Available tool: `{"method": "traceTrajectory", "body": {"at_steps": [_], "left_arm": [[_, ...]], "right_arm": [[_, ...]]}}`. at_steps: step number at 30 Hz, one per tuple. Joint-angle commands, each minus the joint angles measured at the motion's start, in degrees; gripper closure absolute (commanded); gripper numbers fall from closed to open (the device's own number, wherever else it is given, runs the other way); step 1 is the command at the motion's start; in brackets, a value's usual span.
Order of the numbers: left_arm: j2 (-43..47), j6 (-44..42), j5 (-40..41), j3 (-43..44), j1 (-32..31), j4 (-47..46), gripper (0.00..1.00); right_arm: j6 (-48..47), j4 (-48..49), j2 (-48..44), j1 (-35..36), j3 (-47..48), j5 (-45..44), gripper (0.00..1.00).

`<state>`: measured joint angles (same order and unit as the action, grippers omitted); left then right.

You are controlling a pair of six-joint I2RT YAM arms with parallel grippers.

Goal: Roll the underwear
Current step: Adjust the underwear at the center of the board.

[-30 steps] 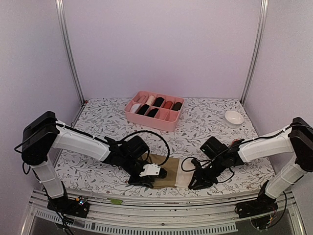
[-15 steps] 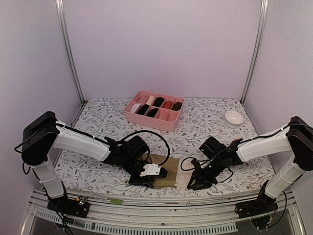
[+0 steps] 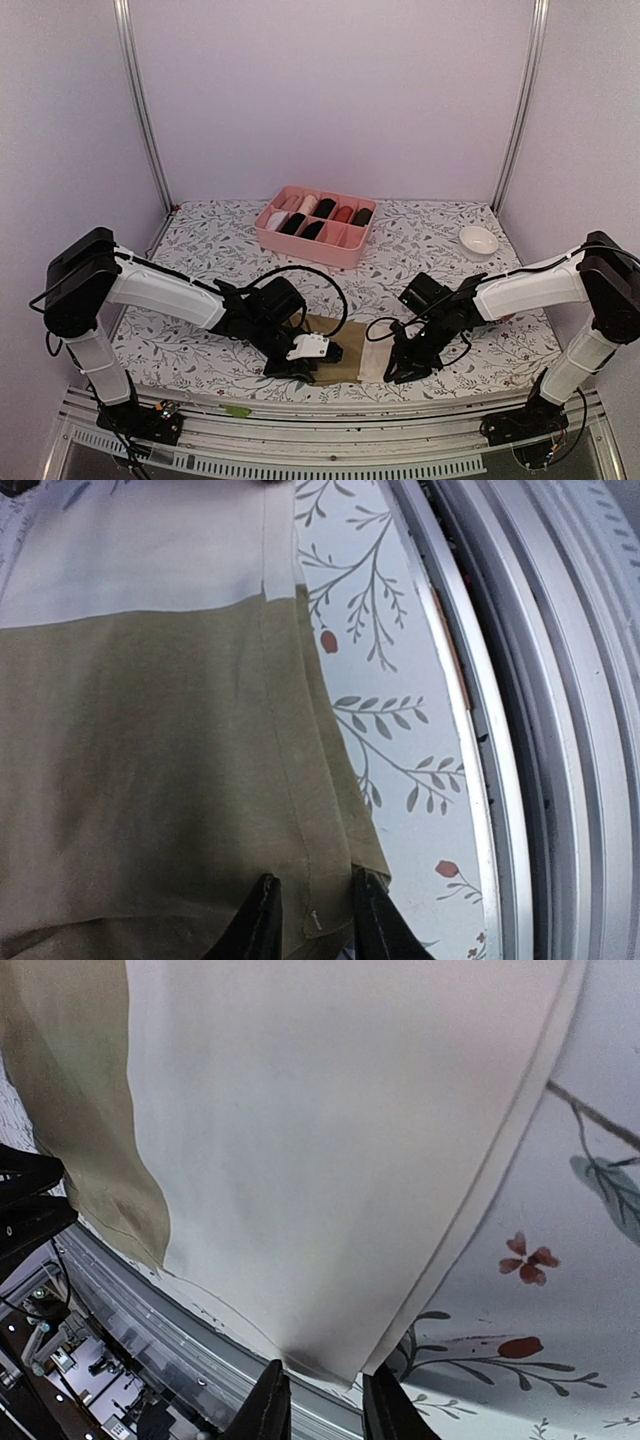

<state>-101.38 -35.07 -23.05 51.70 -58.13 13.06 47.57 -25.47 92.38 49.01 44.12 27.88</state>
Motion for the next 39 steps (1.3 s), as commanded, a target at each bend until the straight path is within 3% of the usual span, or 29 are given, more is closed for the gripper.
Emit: {"method": "traceTrajectory", "body": {"at_steps": [1,5,10,24,28,39], "left_arm": [[-0.7,0.5,-0.4,0.6,-0.9,-0.9,0.74],[-0.6,0.7,-0.4,0.6,-0.9,-0.9,0.74],[-0.1,0.8,-0.4,0.5,-1.0,-0.8,0.74],[-0.7,0.4,-0.2,1.4,-1.2,-0.4,0.75],[-0.8,0.4,-0.4,1.6,-1.2,-0.4,0.76],[-1.1,0.2,-0.7,1.9,-1.3,-0.6,0.76]], "right_arm": [[-0.6,-2.1,2.2,0.3,0.8,-3.0,0.77],[-0.6,-3.5,1.3,0.5,1.1,-3.6,0.9],[-0.6,-6.5,-0.8,0.5,1.9,-4.9,0.96],[-0.1,-7.6,-2.2,0.5,2.5,-4.4,0.94],[0.0,-7.5,-2.1,0.5,2.5,-3.8,0.88],[0.7,-6.7,-2.2,0.6,2.3,-1.6,0.89]]}}
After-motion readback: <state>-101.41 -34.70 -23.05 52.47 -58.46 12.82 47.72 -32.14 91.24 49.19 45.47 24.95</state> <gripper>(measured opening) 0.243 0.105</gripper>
